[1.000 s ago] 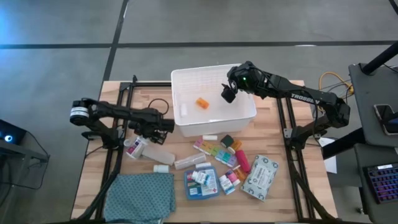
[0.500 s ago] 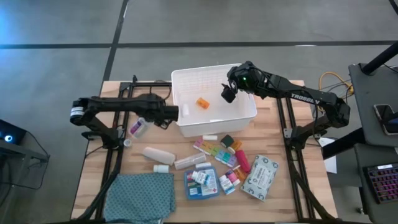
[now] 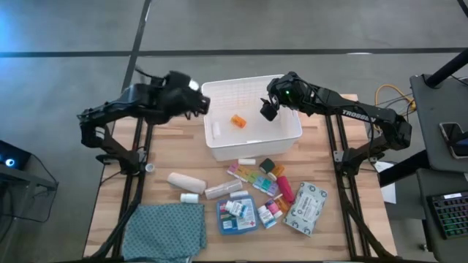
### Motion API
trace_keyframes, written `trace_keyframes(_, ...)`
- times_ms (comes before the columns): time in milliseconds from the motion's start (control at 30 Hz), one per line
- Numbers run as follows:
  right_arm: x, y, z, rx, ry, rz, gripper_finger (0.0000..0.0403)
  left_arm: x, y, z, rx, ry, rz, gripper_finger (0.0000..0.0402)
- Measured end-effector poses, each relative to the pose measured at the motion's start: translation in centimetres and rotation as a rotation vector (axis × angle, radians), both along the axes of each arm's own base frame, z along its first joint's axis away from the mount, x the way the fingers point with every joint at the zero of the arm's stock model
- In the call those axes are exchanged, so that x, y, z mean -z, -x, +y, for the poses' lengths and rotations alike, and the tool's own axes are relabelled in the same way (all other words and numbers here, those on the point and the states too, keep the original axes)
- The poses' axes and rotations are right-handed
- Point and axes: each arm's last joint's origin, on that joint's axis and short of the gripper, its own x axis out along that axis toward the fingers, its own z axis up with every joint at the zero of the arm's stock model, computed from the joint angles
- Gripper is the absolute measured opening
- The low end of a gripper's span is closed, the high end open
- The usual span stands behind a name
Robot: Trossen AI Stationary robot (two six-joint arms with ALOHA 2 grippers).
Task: Pick & place medical supplies in basket/bin
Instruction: Put the purple medicine bottle into the bin, then put the white medicine bottle cap into the bin
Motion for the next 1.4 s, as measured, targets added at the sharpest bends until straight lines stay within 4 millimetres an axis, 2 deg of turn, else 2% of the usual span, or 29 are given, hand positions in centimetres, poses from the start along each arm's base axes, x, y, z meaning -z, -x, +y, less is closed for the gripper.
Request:
trace_keyframes(133,0.0,0.0,0.0,0.001,0.0,0.0,0.0329,-1.9,-1.8,-0.1,0.138,-0.132,-0.049,0.0233)
trace_keyframes(267,0.0,0.0,0.0,0.007,0.003,0.001,0.0329,-1.5,-3.7,0.1,0.244,-0.174,-0.063,0.0233)
trace_keyframes(433,0.0,0.0,0.0,0.007,0.004,0.001,0.0329,0.8,-6.0,0.5,0.38,-0.156,-0.106,0.0234)
trace_keyframes(633,0.0,0.0,0.0,0.005,0.005,0.003,0.0329,5.5,-8.1,1.1,0.428,-0.124,-0.108,0.0234)
trace_keyframes(767,0.0,0.0,0.0,0.004,0.006,0.004,0.0329,8.5,-8.5,1.3,0.414,-0.075,-0.055,0.0234)
trace_keyframes(933,0.0,0.0,0.0,0.004,0.006,0.004,0.0329,10.2,-8.5,1.2,0.432,-0.047,-0.011,0.0243)
trace_keyframes(1233,0.0,0.0,0.0,0.004,0.006,0.004,0.0329,9.8,-8.4,1.1,0.44,-0.029,-0.035,0.026)
trace_keyframes(1400,0.0,0.0,0.0,0.006,0.003,0.003,0.0329,9.5,-7.5,1.0,0.444,0.013,0.08,0.0261)
